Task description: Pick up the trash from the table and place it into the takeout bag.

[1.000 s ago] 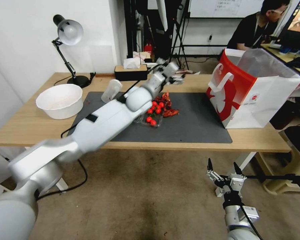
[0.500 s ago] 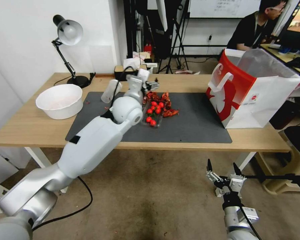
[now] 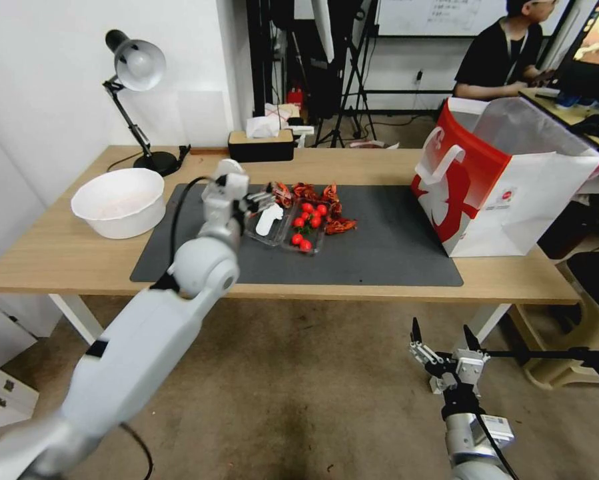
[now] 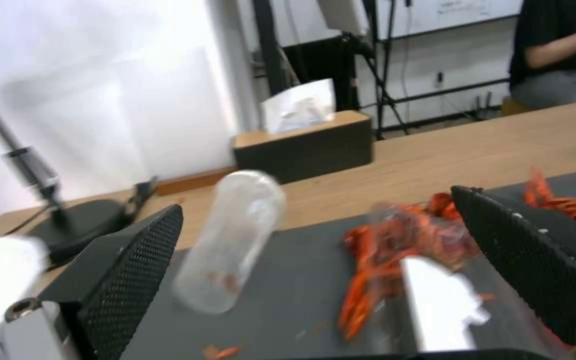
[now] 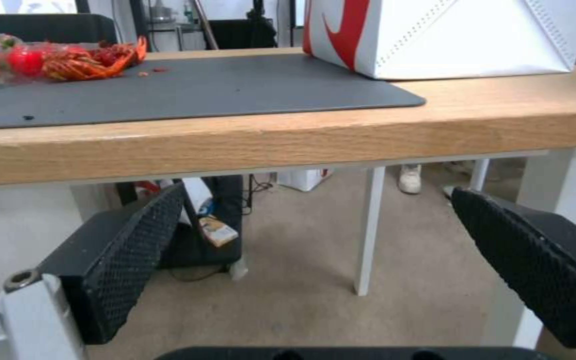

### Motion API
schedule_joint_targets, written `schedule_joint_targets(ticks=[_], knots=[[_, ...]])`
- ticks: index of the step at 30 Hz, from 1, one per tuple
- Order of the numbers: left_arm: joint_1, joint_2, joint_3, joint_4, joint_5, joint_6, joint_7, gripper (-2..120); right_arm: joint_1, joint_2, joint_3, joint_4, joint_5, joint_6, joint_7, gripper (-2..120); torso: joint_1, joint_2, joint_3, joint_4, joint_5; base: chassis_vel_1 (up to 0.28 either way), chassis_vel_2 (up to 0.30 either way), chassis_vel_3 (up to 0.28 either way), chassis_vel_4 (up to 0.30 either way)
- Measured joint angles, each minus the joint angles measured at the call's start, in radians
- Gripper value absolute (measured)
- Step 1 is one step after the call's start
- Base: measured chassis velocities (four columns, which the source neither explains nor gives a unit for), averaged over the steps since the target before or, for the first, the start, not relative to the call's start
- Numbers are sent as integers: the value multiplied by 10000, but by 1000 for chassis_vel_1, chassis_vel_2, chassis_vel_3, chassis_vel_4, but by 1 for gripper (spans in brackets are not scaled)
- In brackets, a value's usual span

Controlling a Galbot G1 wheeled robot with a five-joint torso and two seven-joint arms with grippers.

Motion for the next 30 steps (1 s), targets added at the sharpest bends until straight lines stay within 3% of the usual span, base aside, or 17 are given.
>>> schedule_joint_targets(ticks=[4,7,15,17,19,30], knots=[[1045,85,-603,-396,277,-356,232,100,4,-11,-11,-27,49,86,-143,100,0,0,0,-1,2,0,0,0,0],[2577,85,-1342,-788,673,-812,634,100,10,-19,-38,-12,89,217,-329,100,-1,0,-1,0,2,0,0,0,0],[4660,-251,-2601,-1363,1144,-1691,1110,100,-72,-102,-1,187,109,365,-593,100,0,0,0,0,0,0,0,0,0],[4688,-256,-2617,-1371,1150,-1707,1117,100,-74,-103,1,189,109,371,-599,100,-1,0,0,0,0,0,0,0,0],[5611,-439,-3033,-1473,1459,-2325,1230,100,-133,-140,38,221,108,555,-749,100,-1,0,-1,1,-1,0,0,0,0],[7363,-1033,-3428,-1689,2393,-3899,1479,100,-143,-111,151,258,135,912,-930,100,0,0,0,1,1,0,0,0,0]])
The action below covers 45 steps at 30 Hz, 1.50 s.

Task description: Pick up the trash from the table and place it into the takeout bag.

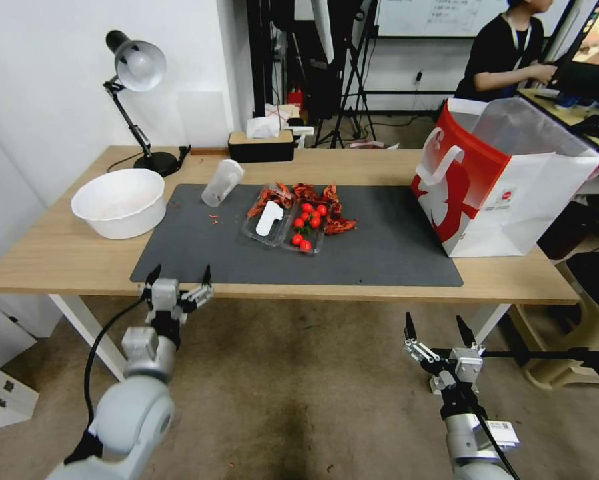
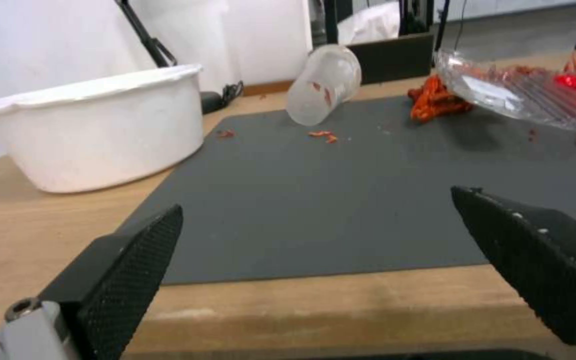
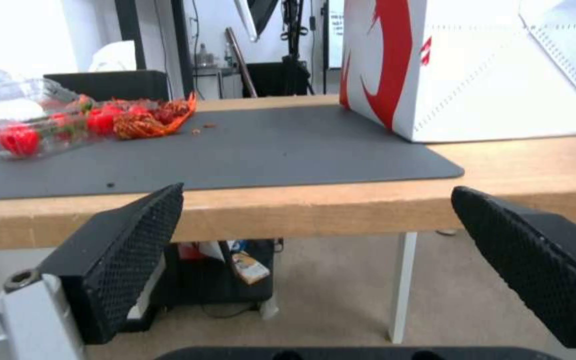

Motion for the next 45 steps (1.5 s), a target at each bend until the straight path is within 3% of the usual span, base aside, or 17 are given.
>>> schedule_joint_targets(ticks=[6,12,16,19,33,45], knots=[[524,-234,-264,331,231,-1004,170,100,-53,-6,10,7,43,84,-6,100,1,0,1,-1,0,0,0,0,0],[610,-256,-296,505,256,-1444,406,100,-52,-5,10,7,52,120,-26,100,2,0,1,-1,0,0,0,0,0],[643,-329,-369,780,92,-2189,981,100,-43,10,10,-12,57,134,-33,100,1,0,1,-1,0,0,0,0,0],[663,-439,-587,1136,-215,-2923,1831,100,-41,19,0,-41,62,136,-33,100,2,0,1,-1,0,0,0,0,0],[641,-393,-698,1279,-334,-2862,1980,100,-64,-36,3,-39,72,145,-4,100,2,0,1,0,-1,0,0,0,0],[-995,420,-687,1421,-1189,-1973,2139,100,-16,-72,-16,-72,84,111,9,100,2,0,1,-1,0,0,0,0,0]])
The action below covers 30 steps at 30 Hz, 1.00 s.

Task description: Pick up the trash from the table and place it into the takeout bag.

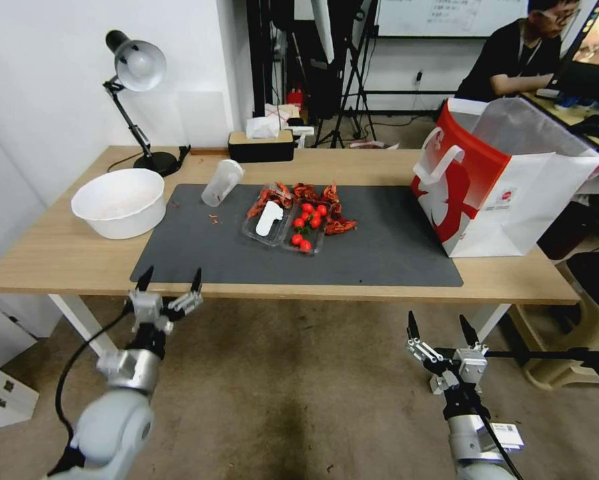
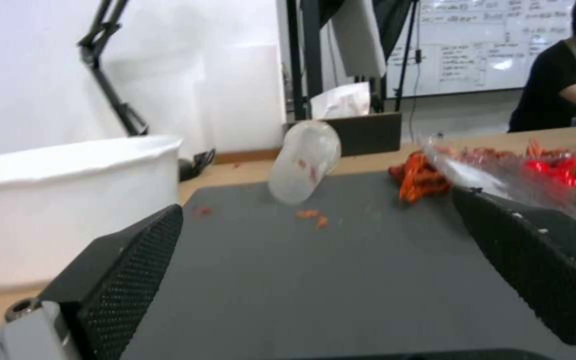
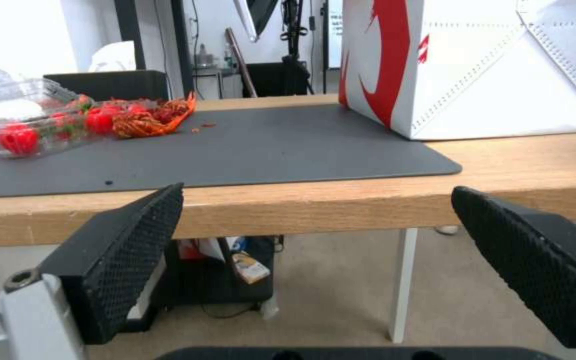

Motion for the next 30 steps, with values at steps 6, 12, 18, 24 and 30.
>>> schedule_joint_targets(ticks=[6,12,18,24,30], knots=[[-949,325,414,160,-245,466,11,100,5,22,-19,6,-11,-20,0,100,0,-1,1,0,0,0,0,0,0],[-1780,580,886,390,-393,746,18,100,-17,22,-19,58,-49,-40,0,100,0,-2,1,-4,1,0,0,0,0],[-3254,843,1670,1124,-825,1278,74,100,-83,47,-18,179,-91,-90,0,100,1,-3,2,-3,-1,0,0,0,0],[-4786,1104,2292,2164,-1145,1737,81,100,-79,63,-51,145,-130,-139,-2,100,1,-3,1,0,2,0,0,0,0],[-7517,1225,3746,4080,-1836,2253,-107,100,-60,72,-77,31,-152,-290,15,100,1,-2,1,1,-2,0,0,0,0]])
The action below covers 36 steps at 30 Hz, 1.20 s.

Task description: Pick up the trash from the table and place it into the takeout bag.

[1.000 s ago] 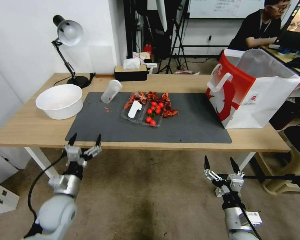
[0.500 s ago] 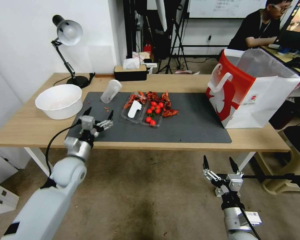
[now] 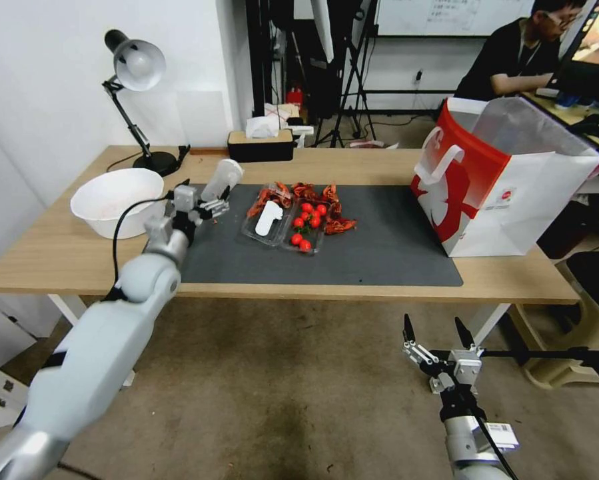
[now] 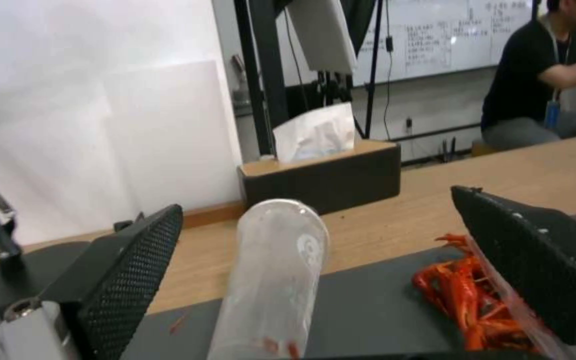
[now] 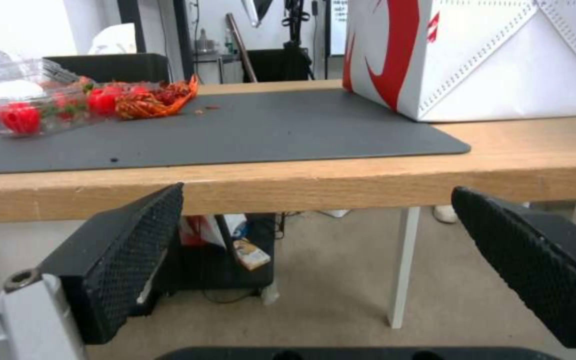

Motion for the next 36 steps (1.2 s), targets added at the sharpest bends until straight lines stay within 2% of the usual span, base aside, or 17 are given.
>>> schedule_joint_targets(ticks=[1,2,4,8,9,14,17,22,29,36], knots=[[-625,-93,417,579,-30,56,17,100,0,19,-9,-10,-1,-15,6,100,0,0,0,-1,3,0,0,0,0],[-625,-93,417,579,-30,56,17,100,0,19,-9,-10,-1,-15,6,100,0,0,0,-1,3,0,0,0,0],[-1310,-210,872,1164,-15,225,14,100,0,26,1,-36,-2,-20,13,100,1,0,0,0,2,0,0,0,0],[-2196,-383,1562,1811,-22,1023,-141,100,3,26,31,-130,-1,-19,25,100,0,2,0,-2,0,0,0,0,0],[-2470,-459,1748,2039,-18,1464,-184,100,7,33,33,-160,-1,-15,28,100,1,2,0,-2,5,0,0,0,0],[-2904,-614,2092,2525,-32,2153,-319,100,14,46,35,-210,1,3,31,100,1,1,0,-2,0,0,0,0,0],[-3268,-801,2280,3129,-52,2559,-506,100,14,37,37,-289,8,38,34,100,0,1,0,-1,2,0,0,0,0],[-3444,-924,2276,3532,-191,3015,-1086,100,44,-5,34,-355,30,59,37,100,-1,1,-1,0,1,0,0,0,0],[-3555,-1015,2242,3628,-567,3614,-1631,100,81,-22,-15,-380,35,61,37,100,-1,2,-1,-1,2,0,0,0,0],[-3614,-1138,2193,3707,-1174,3892,-1857,100,59,-37,-24,-387,36,86,37,100,-1,2,-1,-1,2,0,0,0,0]])
